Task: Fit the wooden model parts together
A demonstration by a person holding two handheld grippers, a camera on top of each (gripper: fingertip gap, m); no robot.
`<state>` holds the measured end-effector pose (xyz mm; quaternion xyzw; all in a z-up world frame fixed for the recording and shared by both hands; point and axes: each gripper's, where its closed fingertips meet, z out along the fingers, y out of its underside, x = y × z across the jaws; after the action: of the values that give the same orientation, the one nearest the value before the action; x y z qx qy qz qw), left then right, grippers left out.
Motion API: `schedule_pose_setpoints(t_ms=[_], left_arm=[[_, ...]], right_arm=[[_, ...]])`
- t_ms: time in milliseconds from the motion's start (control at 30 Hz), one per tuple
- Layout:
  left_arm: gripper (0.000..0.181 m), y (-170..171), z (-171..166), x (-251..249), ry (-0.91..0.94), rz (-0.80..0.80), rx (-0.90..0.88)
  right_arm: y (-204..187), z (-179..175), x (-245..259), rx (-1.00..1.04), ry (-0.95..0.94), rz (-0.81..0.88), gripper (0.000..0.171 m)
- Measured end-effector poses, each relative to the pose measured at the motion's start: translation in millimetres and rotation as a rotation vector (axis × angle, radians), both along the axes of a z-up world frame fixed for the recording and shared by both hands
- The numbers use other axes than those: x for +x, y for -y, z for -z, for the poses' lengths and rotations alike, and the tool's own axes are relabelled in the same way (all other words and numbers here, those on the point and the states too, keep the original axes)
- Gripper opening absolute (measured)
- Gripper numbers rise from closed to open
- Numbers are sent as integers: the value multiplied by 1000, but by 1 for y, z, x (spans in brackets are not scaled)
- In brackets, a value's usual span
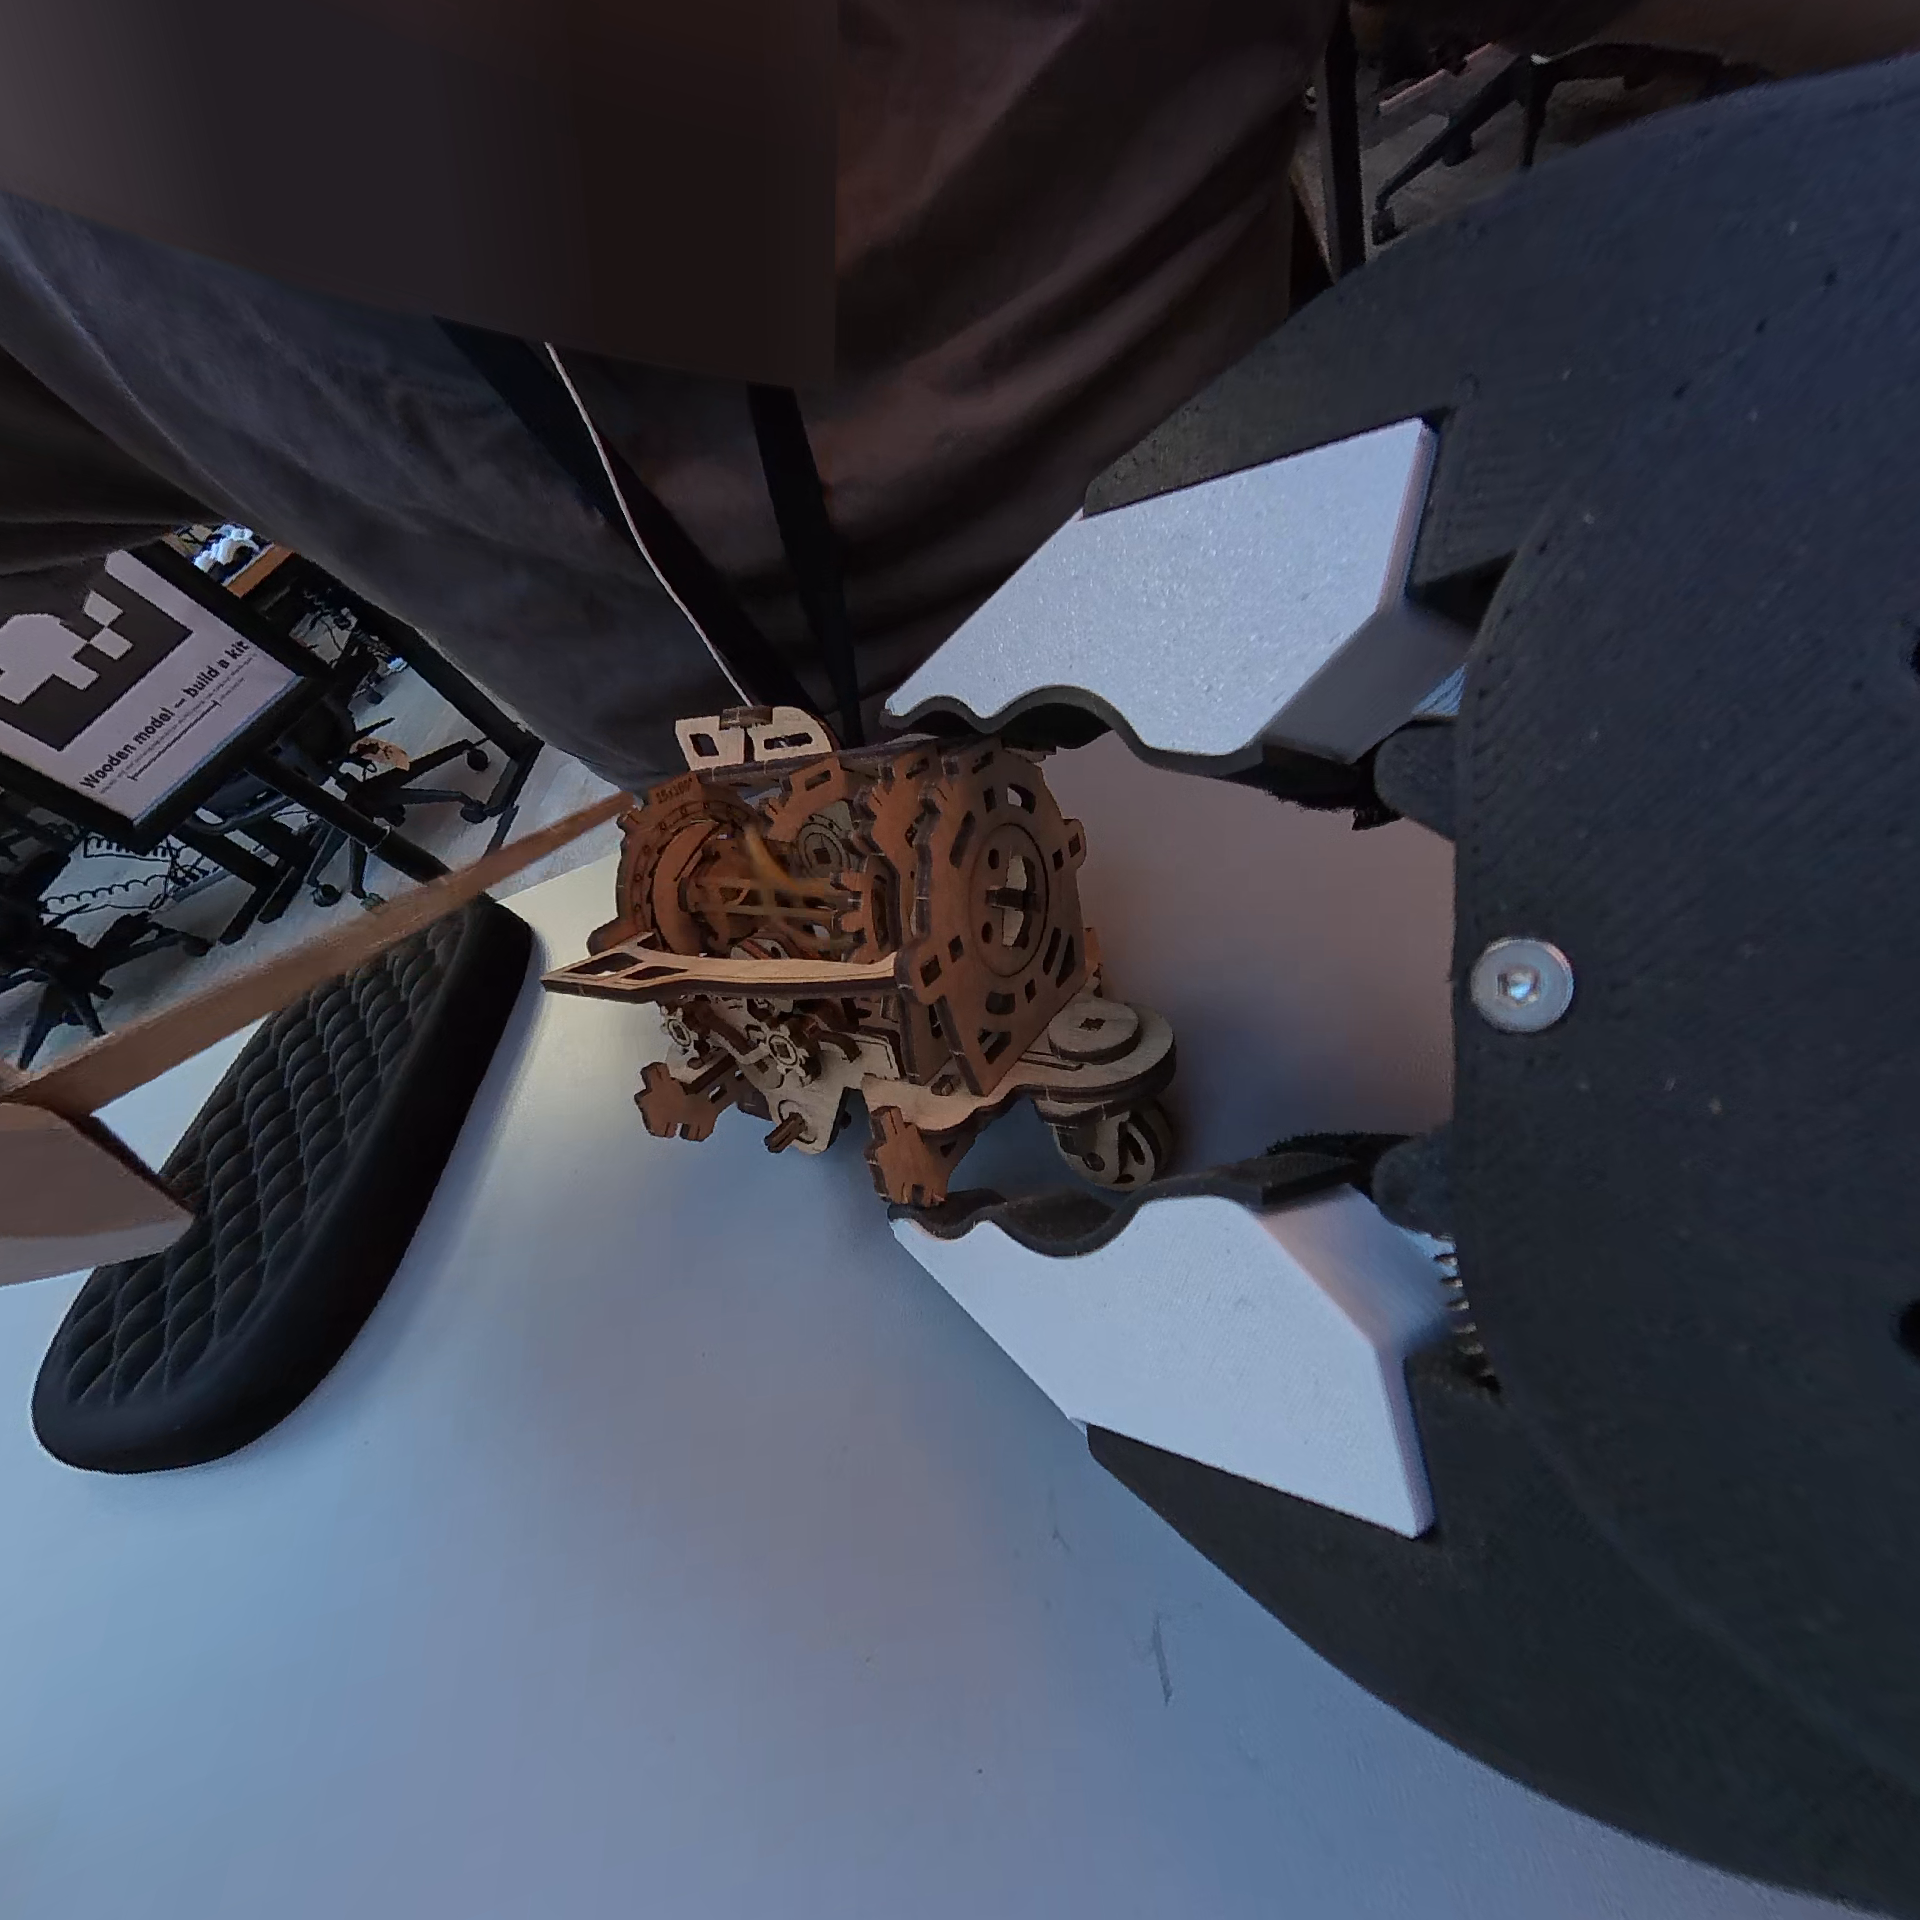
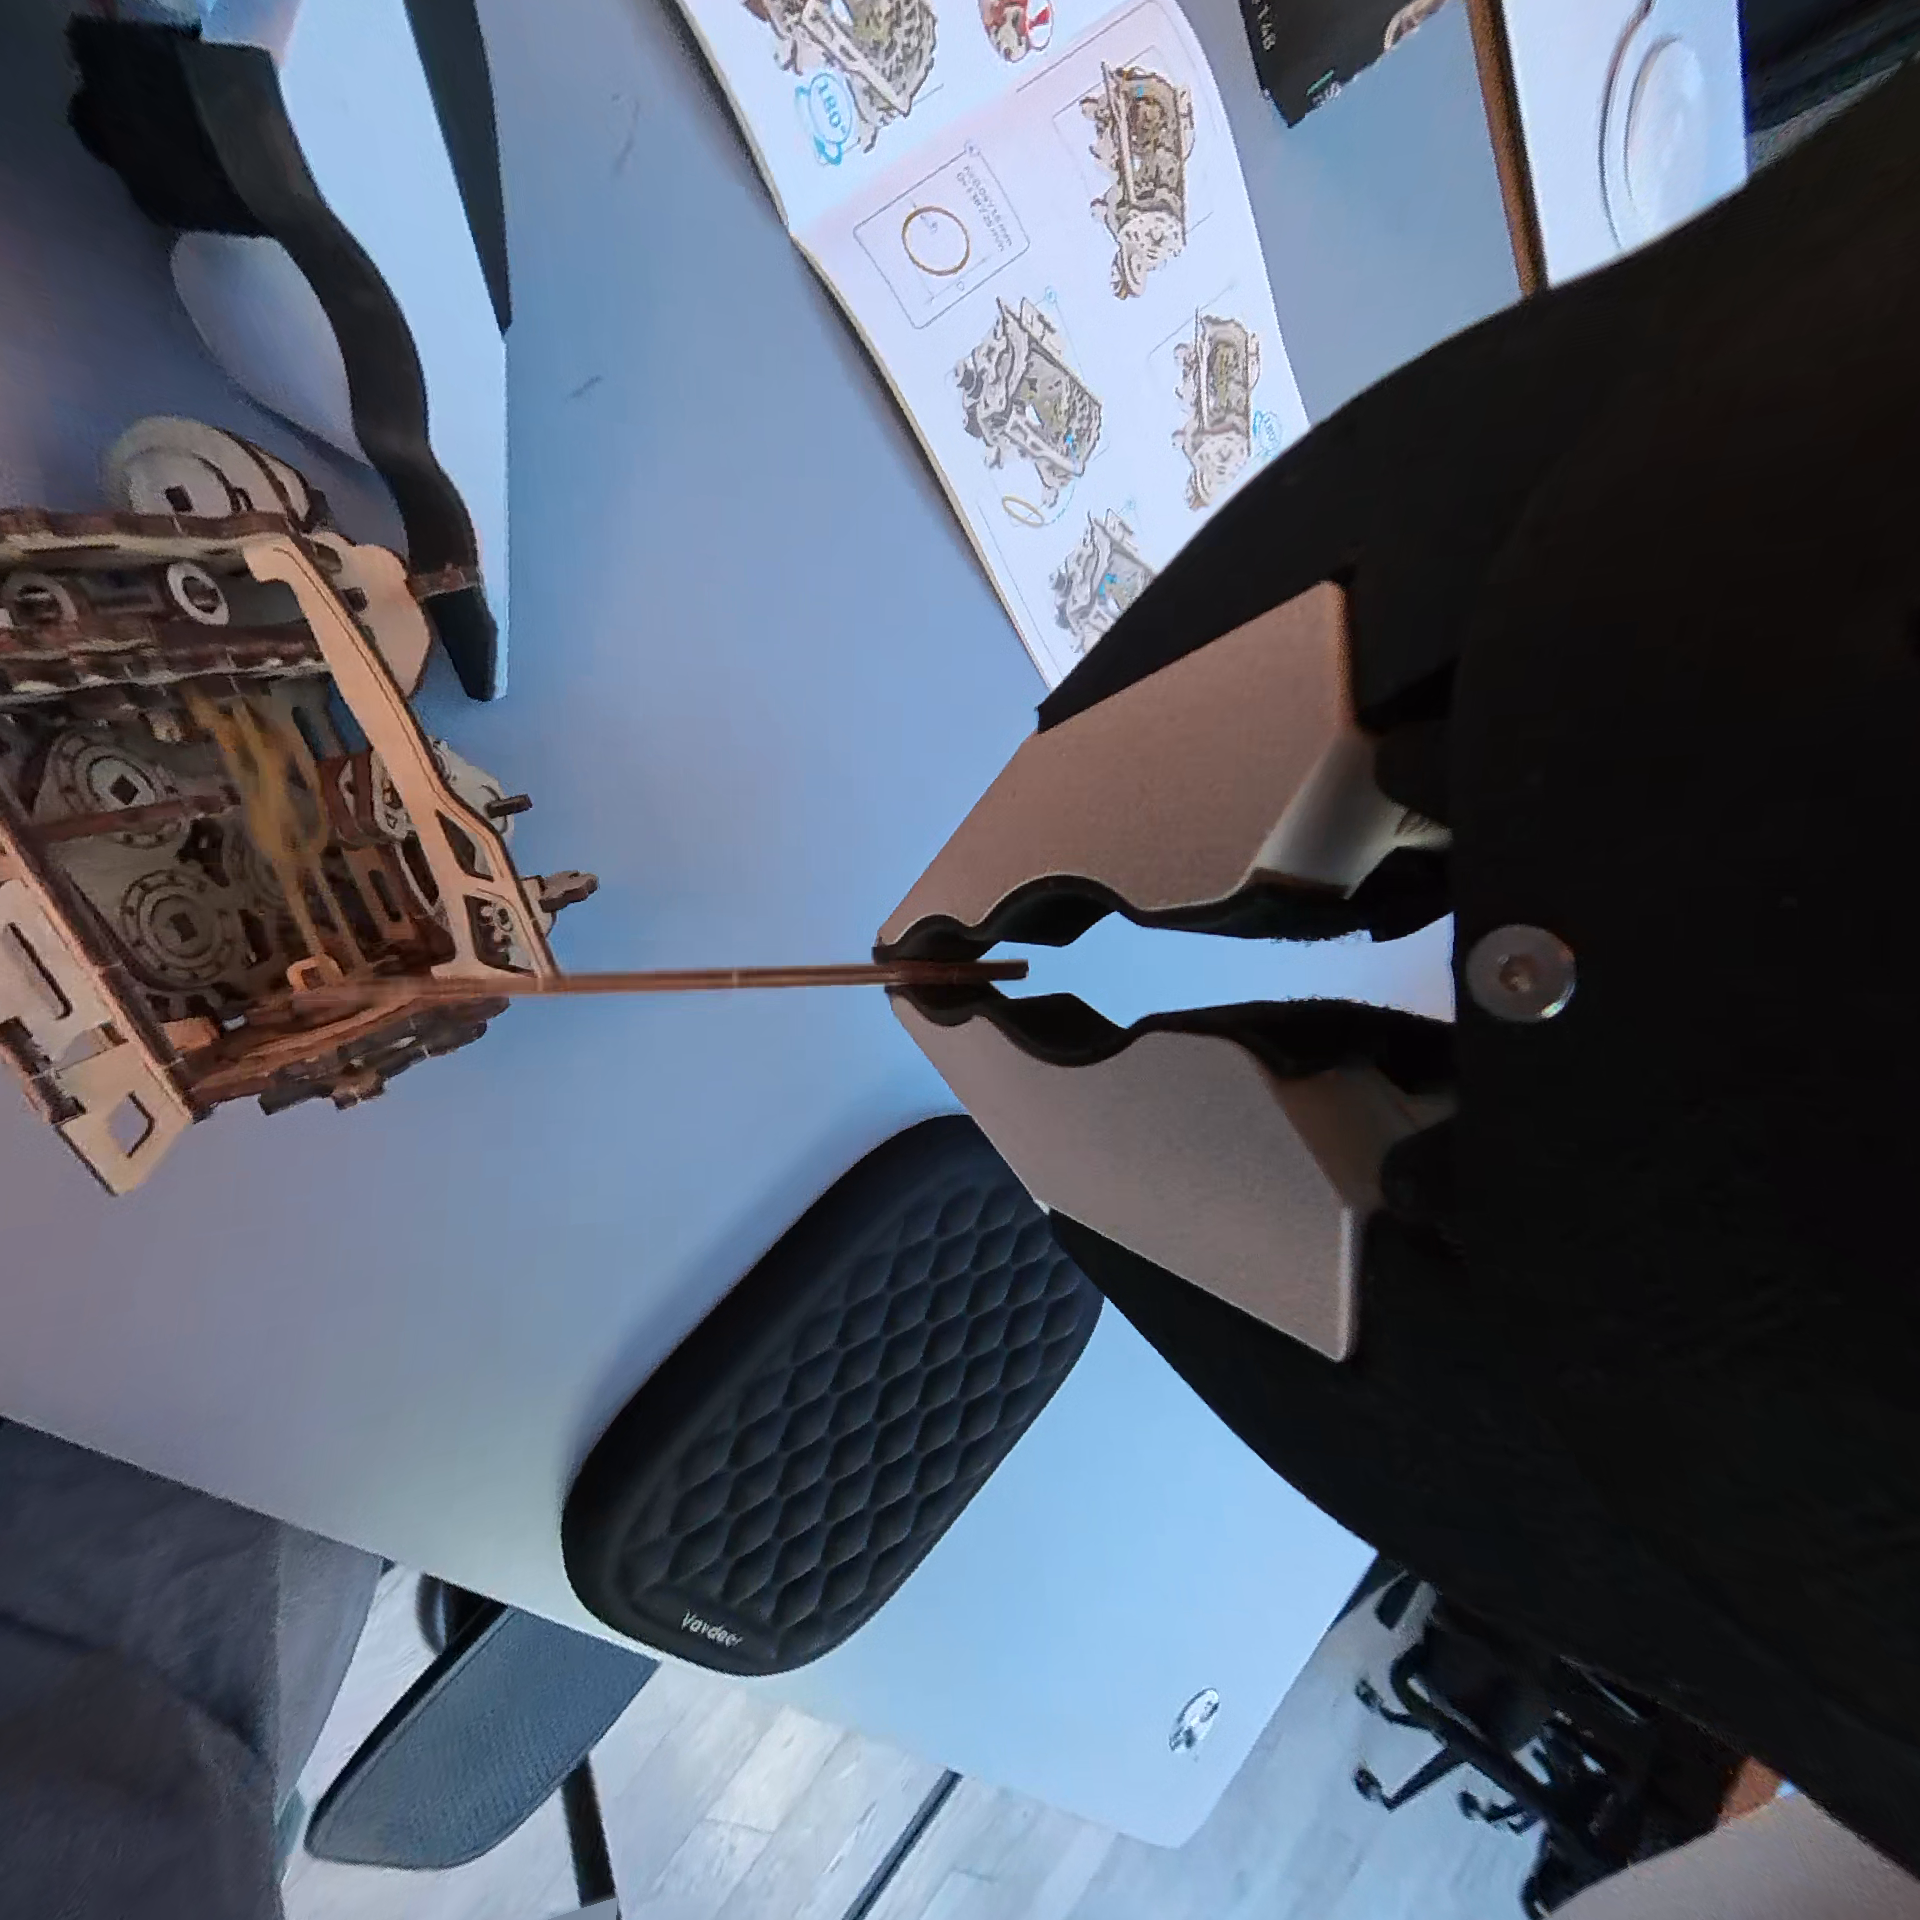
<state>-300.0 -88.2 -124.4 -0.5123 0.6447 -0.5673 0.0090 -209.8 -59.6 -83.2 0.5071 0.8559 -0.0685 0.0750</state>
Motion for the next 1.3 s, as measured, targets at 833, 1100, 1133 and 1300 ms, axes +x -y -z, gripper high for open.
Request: schedule_pose_setpoints(t_ms=[833,1100,1133,1300], left_arm=[[57,-75,-76,8,110,-414,-176],[30,-71,-67,36,-52,-373,-128],[23,-69,-64,38,-58,-365,-100],[2,-77,-56,43,-43,-382,-6]], right_arm=[[-66,-7,-24,505,-579,227,1],[-84,-24,-28,884,-638,104,1],[-84,-23,-26,889,-627,115,1],[-88,-20,-20,899,-649,164,0]])
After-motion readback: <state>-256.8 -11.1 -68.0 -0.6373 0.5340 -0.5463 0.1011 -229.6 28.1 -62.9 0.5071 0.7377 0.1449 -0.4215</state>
